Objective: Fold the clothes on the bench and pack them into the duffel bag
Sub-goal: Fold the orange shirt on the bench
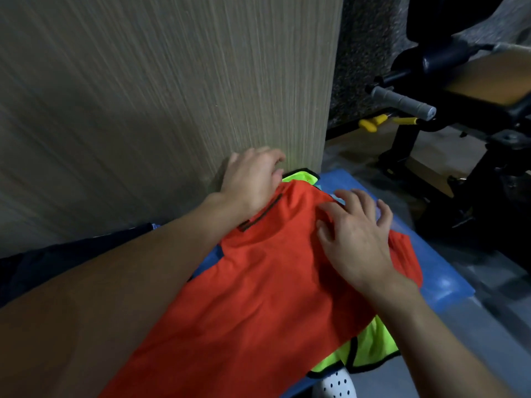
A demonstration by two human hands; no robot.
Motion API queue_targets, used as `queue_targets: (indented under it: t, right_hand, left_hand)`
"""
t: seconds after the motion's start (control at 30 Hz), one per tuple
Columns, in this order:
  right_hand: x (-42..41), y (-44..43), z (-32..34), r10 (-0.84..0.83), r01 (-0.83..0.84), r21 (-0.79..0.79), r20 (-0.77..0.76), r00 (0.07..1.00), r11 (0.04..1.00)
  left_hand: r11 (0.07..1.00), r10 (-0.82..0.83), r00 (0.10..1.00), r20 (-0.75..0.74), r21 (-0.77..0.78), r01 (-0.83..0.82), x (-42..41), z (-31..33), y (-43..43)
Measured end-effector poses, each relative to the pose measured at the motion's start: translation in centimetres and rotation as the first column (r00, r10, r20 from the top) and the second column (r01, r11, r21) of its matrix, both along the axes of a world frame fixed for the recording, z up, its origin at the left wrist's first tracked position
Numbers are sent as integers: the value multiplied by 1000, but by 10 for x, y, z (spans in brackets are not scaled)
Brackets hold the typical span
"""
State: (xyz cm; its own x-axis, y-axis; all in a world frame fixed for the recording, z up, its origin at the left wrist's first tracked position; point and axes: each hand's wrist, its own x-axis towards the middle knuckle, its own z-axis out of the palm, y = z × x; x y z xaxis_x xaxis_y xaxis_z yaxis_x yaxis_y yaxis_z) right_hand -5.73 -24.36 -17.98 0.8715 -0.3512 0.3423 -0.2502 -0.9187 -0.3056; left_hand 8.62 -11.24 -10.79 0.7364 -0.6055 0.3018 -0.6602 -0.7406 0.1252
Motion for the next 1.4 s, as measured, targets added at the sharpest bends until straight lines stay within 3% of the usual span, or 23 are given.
queue_targets:
  t: [0.13, 0.27, 0.43, 0.57, 0.67, 0.77, 0.93, 1.17, 1.4]
  right_hand:
    - [12, 10, 4, 23, -23, -18, -10, 1000, 1000]
    - [33, 13, 20, 181, -183, -16, -82, 980, 983]
    - [73, 9, 48, 479, -504, -65, -228, 848, 861]
    - [94, 18, 44, 525, -606, -115, -391, 756, 787]
    - [100, 18, 36, 529, -589, -122, -323, 785, 799]
    - [102, 22, 26, 544, -561, -87, -160, 824, 823]
    - [104, 28, 33, 409, -440, 254, 165, 897, 861]
    - [78, 26, 60, 341, -468, 528, 324, 882, 709]
    - [8, 9, 43, 214, -368, 551, 324, 922, 749]
  left_hand:
    - [1000, 0, 984, -180, 17, 3, 5, -20, 27]
    - [1000, 8, 913, -408, 2, -8, 10, -34, 57]
    - [993, -121, 882, -456, -52, 109, 21, -47, 82]
    - [981, -191, 849, -493, -124, 149, 27, -54, 88]
    - [984, -173, 843, -510, -120, 129, 31, -55, 91]
    - [979, -197, 812, -549, -145, 140, 34, -55, 97]
    - [950, -250, 760, -599, -303, 73, 28, -49, 97]
    - [881, -226, 896, -382, -472, 22, 2, -29, 100]
    - [871, -402, 909, -111, -352, 342, -59, -35, 107]
